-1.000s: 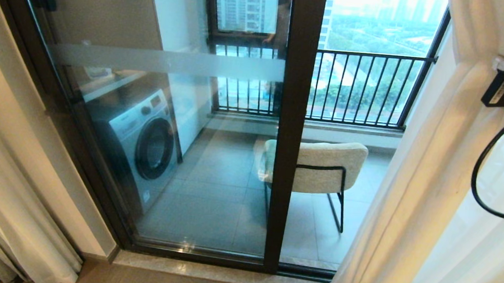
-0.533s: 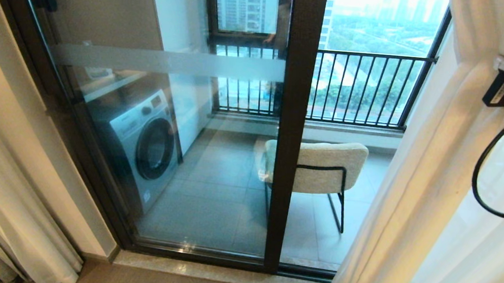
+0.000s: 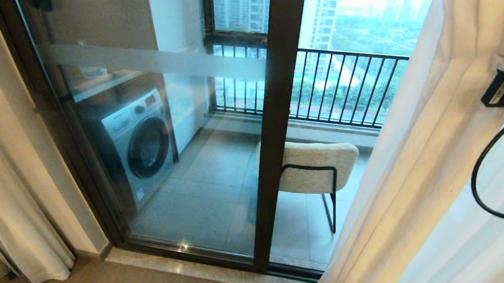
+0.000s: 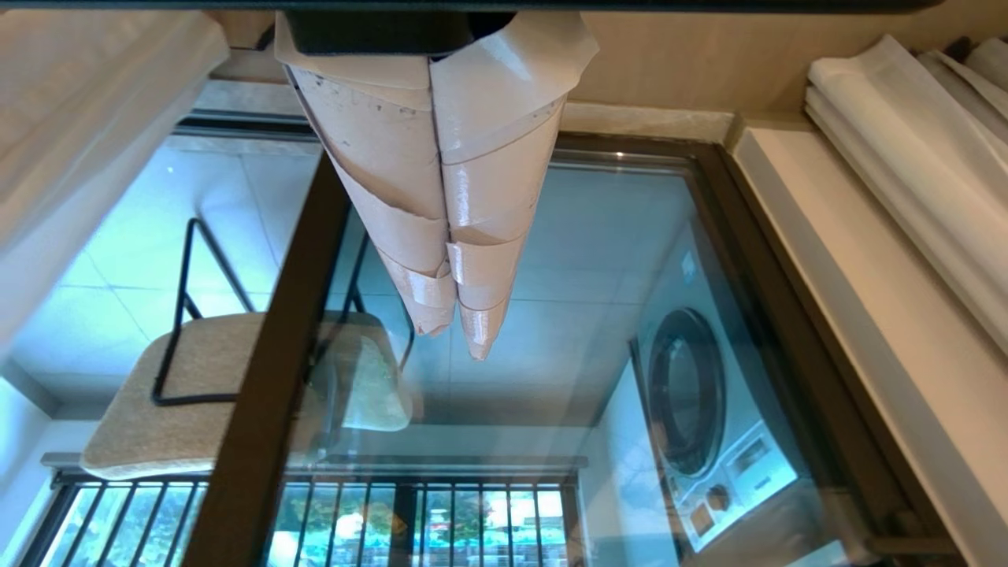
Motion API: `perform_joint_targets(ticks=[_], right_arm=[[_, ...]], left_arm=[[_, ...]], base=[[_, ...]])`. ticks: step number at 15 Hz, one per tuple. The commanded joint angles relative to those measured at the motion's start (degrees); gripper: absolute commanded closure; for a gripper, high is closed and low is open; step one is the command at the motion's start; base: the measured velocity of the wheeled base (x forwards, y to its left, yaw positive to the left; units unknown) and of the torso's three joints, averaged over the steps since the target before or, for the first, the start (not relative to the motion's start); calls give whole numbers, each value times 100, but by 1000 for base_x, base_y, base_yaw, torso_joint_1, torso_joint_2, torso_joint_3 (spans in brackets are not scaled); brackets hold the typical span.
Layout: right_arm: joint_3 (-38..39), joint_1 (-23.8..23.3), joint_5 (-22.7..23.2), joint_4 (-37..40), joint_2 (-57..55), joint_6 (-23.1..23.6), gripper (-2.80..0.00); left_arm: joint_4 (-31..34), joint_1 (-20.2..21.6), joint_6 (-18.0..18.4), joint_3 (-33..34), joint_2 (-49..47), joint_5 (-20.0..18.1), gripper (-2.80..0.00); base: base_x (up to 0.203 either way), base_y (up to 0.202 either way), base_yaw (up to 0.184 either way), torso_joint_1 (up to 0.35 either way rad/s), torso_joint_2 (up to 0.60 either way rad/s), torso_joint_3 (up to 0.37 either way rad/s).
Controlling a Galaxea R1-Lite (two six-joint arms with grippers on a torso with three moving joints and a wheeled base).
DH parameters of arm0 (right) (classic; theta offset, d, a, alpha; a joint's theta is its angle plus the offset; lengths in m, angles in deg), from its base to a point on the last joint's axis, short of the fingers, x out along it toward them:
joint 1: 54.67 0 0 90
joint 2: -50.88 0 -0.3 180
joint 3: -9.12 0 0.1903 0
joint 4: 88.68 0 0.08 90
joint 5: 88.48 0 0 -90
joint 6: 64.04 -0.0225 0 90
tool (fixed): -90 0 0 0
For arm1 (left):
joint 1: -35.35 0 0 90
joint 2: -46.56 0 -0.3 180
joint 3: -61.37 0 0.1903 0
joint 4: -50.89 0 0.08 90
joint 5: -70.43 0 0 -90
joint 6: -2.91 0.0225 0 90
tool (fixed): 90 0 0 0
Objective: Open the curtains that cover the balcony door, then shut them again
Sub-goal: Pull the inner curtains open on both sides
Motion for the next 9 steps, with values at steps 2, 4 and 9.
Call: perform_joint_targets(ticks=[2, 4, 9], right_arm=[[3, -5, -8, -34, -12, 8, 0], [8, 2, -3, -34, -12, 8, 0], [8, -4, -3, -34, -12, 8, 0]], left_arm=[[-5, 4, 2, 0, 2, -2, 0], [-5, 4, 2, 0, 2, -2, 0], [-5, 4, 2, 0, 2, -2, 0]], base=[[0, -179, 2, 2, 1, 0], [0, -183, 1, 5, 2, 7], [0, -182, 2, 1, 3, 2]])
